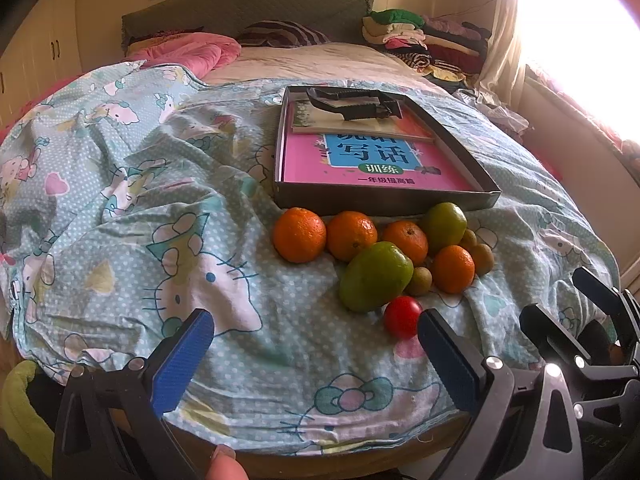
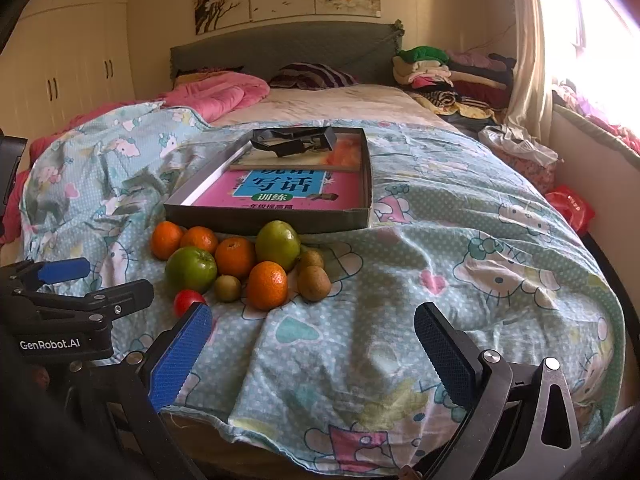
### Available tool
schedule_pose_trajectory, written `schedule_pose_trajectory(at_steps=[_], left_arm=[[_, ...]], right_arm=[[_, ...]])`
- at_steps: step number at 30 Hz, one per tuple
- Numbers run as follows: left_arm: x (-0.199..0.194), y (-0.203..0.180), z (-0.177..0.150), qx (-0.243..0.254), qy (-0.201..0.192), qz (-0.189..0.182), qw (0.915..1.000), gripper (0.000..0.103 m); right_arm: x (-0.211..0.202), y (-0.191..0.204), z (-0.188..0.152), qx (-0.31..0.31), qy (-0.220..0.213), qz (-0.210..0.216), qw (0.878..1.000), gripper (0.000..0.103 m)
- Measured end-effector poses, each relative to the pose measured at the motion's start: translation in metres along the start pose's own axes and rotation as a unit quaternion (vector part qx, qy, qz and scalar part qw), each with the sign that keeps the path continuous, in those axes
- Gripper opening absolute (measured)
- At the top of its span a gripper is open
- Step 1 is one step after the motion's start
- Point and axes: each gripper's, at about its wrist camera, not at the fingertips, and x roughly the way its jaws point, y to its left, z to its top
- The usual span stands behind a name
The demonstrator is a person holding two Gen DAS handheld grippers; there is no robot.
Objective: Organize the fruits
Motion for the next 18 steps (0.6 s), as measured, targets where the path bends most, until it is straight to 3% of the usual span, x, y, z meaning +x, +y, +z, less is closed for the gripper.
schedule_pose_trajectory(at_steps=[18], left_arm=[[-0.0006,-0.0018,-0.0003,0.001,-0.001,0.001,1.0,0.102]], right_arm=[[0.0011,0.0003,-0.0009,-0.005,0.004,-0.007,1.0,0.101]])
